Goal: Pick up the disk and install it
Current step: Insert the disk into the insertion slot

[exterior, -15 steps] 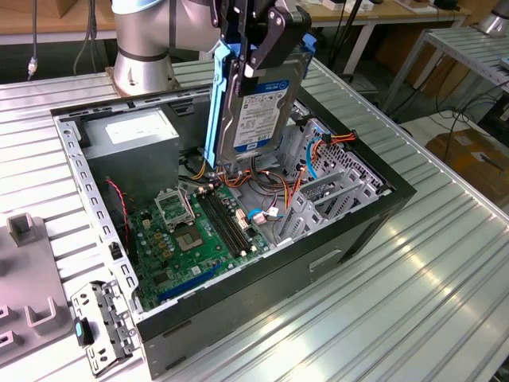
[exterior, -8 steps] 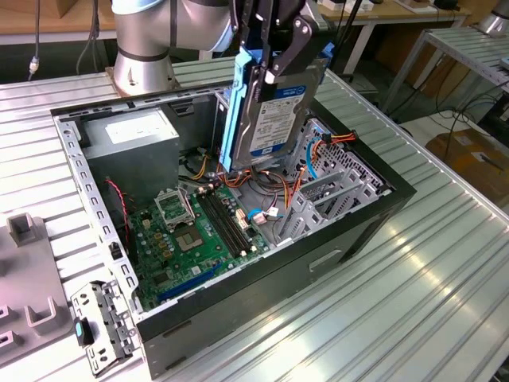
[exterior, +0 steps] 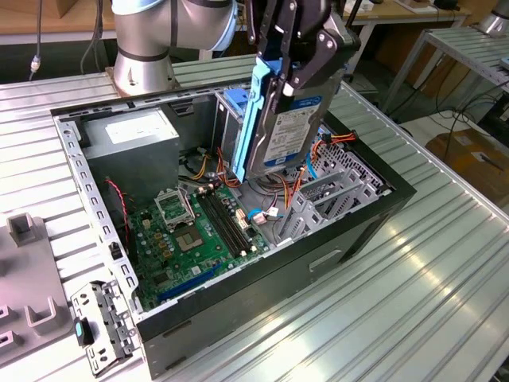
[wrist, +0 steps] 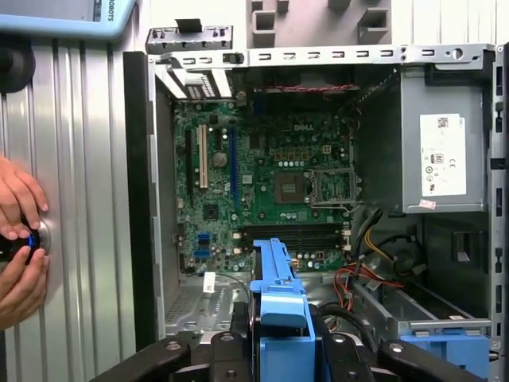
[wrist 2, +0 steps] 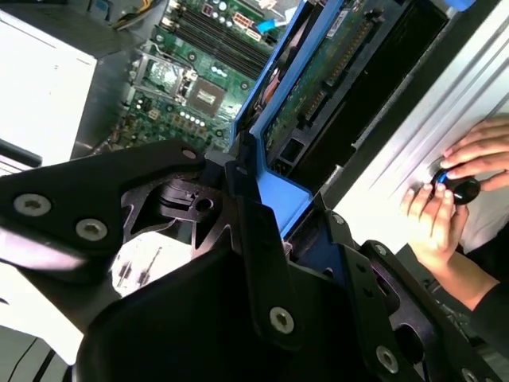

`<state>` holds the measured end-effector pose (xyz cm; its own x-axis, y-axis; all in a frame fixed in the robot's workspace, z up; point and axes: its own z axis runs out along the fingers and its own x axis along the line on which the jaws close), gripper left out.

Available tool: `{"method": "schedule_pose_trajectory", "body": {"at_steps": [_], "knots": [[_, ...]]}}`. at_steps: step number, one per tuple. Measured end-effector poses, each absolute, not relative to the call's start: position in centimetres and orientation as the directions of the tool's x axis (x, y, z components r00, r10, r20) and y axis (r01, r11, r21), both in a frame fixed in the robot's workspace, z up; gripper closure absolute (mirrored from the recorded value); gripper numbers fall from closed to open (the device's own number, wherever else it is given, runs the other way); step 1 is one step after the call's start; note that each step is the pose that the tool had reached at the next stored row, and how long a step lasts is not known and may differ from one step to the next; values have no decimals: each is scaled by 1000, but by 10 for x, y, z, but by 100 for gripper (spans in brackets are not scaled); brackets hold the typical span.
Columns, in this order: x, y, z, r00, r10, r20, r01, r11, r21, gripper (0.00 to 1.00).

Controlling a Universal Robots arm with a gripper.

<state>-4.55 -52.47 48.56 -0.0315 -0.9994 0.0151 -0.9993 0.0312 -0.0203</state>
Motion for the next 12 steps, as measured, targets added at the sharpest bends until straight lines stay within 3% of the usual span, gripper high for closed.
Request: {"method": "schedule_pose_trajectory", "body": {"at_steps": [12], "knots": [[-12,-549,484,-26,-1000,15,-999,26,-20,63]]}}
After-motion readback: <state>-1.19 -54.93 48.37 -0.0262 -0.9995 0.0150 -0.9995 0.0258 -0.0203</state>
